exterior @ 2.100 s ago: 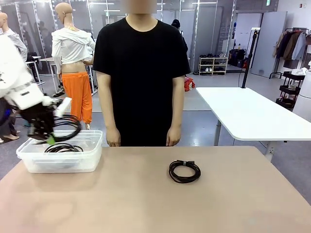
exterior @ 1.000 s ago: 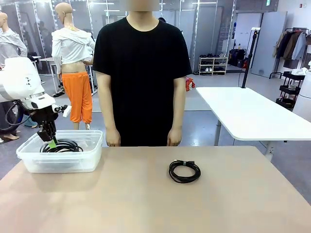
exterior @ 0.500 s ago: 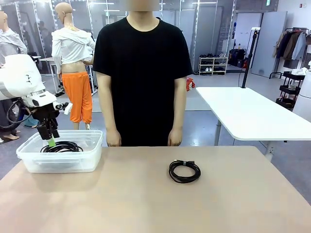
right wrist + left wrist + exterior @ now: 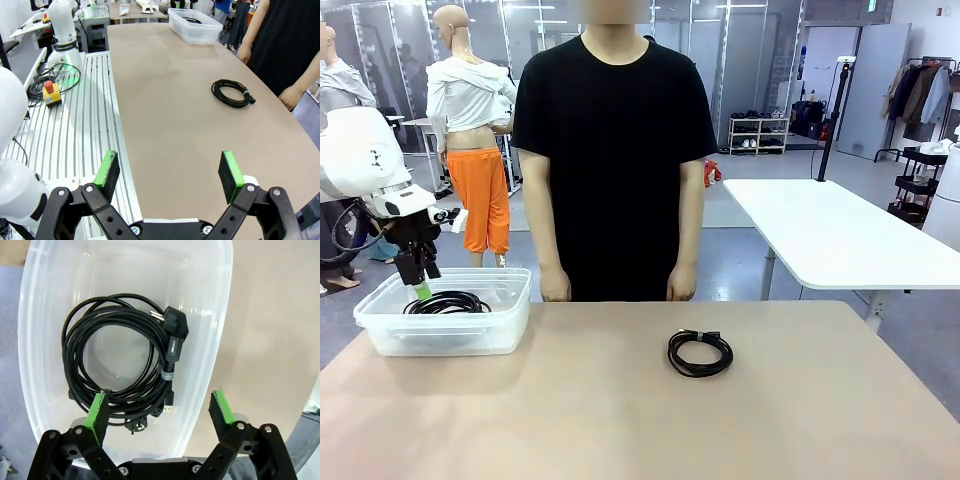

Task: Organize and store the cables.
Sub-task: Place the USB Extension Cable into the Organizing box.

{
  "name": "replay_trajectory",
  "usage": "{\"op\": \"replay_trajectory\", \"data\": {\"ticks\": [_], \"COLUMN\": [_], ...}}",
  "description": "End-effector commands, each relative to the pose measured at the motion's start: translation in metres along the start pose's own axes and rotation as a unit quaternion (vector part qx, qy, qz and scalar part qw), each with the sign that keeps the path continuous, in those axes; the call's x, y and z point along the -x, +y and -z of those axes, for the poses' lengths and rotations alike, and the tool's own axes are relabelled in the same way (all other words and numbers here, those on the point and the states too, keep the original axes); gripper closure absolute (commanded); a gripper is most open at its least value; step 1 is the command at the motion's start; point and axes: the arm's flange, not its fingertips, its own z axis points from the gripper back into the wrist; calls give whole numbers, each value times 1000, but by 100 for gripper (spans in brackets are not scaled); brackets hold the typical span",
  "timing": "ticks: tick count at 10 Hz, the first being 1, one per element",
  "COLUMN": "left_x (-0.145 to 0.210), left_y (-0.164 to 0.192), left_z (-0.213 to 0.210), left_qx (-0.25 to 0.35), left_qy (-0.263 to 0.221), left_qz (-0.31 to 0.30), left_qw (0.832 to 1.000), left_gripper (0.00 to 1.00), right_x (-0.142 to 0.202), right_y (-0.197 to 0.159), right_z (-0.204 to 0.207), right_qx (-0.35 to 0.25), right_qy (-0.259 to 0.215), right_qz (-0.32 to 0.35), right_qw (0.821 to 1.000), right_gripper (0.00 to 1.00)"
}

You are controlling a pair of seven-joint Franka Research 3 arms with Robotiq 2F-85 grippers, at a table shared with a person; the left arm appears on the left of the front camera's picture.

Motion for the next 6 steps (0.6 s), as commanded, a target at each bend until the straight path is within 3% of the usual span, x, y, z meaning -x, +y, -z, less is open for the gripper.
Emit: {"op": "replay_trajectory", "data": {"ticks": [1,6], "left_x": [1,1], "left_y": [4,4], "left_z": [2,2], "left_qx": [0,0], "left_qy": [0,0], "left_qz": [-1,-1], "left_qw": [1000,1000], "left_gripper": [0,0], "right_x": [-2,-2], "right_y": [-2,-2], "right_z": [-2,-2], "right_qx": [2,2], "right_qy": [-7,-7], "right_qz": [-7,-7], "right_qw": [1000,1000], "right_gripper": [0,0]}}
